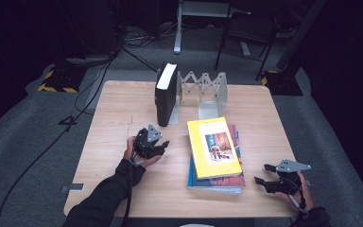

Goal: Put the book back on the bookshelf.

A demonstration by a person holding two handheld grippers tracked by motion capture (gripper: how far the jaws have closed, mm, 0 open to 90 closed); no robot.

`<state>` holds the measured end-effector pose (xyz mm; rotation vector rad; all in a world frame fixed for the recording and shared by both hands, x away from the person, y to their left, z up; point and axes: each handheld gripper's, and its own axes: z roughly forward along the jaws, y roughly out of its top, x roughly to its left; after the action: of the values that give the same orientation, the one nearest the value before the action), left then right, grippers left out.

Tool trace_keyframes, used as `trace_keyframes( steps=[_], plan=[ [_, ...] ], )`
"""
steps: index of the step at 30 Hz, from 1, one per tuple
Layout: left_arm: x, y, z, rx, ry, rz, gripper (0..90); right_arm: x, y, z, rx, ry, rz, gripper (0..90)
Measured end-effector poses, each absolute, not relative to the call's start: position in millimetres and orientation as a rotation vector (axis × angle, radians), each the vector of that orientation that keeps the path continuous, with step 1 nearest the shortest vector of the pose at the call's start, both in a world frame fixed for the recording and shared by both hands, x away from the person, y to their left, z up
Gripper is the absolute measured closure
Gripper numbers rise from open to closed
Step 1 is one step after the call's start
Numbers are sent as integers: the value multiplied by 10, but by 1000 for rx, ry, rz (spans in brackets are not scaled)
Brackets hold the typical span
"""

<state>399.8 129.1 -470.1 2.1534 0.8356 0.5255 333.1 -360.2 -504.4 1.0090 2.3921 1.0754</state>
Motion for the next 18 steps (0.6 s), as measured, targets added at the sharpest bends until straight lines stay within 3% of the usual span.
trace_keyframes(
  steps=[6,18],
  plan=[
    [3748,1377,-4764,2280,642,395,443,3335,-3601,-5042,1012,2391,1071,263],
    [3480,1532,-4920,2384,559,246,359,3325,-3564,-4817,973,2365,1090,289]
  ],
)
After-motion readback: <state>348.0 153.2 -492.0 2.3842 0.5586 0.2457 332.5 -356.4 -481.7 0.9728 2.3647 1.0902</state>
